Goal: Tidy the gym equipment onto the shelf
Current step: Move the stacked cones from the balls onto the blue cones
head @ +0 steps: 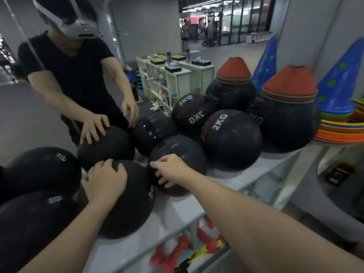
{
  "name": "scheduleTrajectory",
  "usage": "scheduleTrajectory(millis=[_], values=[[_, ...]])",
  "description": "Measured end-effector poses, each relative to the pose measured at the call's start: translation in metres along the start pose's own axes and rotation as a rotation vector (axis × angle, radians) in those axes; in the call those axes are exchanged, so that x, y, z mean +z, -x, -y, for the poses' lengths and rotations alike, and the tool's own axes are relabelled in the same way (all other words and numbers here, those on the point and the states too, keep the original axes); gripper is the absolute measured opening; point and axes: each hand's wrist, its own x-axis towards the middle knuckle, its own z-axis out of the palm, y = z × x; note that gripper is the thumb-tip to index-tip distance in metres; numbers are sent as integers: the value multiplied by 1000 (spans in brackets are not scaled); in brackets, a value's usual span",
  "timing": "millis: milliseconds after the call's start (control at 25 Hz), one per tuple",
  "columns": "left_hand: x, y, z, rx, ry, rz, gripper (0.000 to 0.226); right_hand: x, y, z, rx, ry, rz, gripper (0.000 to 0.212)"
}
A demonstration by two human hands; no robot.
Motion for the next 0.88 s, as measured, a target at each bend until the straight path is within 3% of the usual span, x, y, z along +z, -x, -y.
scheduleTrajectory(millis=[120, 240, 360, 440, 560, 680, 760, 880], values=[[20, 15, -68, 169, 177, -26, 49, -76, 11, -7, -10, -46, 81, 26], [49, 24, -166, 263, 414, -39, 42, -179, 16, -20, -67, -51, -35, 23], [89, 23, -276, 291, 593, 83, 28, -285, 10, -35, -103, -56, -177, 18], [115, 24, -338, 264, 693, 177, 25, -341, 1, -42, -140, -86, -327, 18], [144, 23, -425, 86, 915, 289, 26, -420, -11, -51, -232, -36, -658, 14], [159, 21, -485, -33, 1012, 372, 29, -481, -11, -58, -260, -88, -883, 12], [166, 16, -512, -46, 1027, 404, 32, -511, -12, -64, -224, -118, -977, 10], [176, 3, -544, -30, 992, 320, 41, -546, -21, -77, -60, -103, -1087, 30]])
